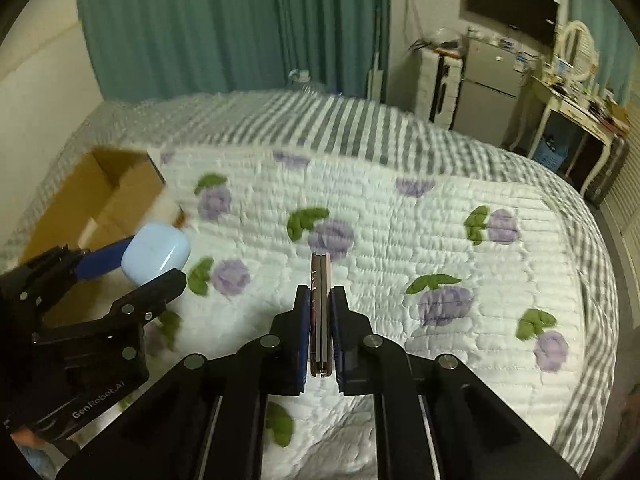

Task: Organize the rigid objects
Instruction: 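Lift both cases and carry them over the cardboard box, turning the pink case edge-up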

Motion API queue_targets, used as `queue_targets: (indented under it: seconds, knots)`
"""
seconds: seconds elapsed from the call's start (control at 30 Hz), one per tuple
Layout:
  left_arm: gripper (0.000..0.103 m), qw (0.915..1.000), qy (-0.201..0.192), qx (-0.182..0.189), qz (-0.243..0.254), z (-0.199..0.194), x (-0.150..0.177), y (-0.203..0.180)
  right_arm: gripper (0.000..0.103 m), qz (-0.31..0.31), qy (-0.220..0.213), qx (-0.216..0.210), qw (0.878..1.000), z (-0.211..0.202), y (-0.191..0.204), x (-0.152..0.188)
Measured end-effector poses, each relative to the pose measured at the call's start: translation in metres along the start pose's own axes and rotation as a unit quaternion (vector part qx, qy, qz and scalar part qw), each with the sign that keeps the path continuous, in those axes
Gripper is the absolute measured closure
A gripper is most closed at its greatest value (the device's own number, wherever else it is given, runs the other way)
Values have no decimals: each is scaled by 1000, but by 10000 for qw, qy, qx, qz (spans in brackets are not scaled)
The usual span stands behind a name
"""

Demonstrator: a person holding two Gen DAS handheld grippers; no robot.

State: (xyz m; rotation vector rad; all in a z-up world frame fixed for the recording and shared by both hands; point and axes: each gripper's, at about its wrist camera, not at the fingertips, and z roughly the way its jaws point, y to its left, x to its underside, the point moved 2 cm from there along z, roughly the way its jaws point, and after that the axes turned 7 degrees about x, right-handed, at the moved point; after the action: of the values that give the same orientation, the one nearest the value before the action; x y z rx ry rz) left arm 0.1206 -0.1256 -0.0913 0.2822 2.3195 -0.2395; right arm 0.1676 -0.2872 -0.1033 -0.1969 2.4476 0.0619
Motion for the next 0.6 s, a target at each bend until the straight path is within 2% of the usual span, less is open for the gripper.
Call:
queue_targets:
  seconds: [0.1,0.33,0.6]
  knots:
    - [52,9996,-246,108,-21,-28,-12,7,93,242,-172,-60,9995,-33,3,-6]
    - [52,9976,-660,176,141,-91,-40,47,93,-66,-633,163,9978,-100,43,-43]
    - [52,9964,-819,-121,171,-114,-50,120,93,-519,-1054,-35,9931,-137,120,-82]
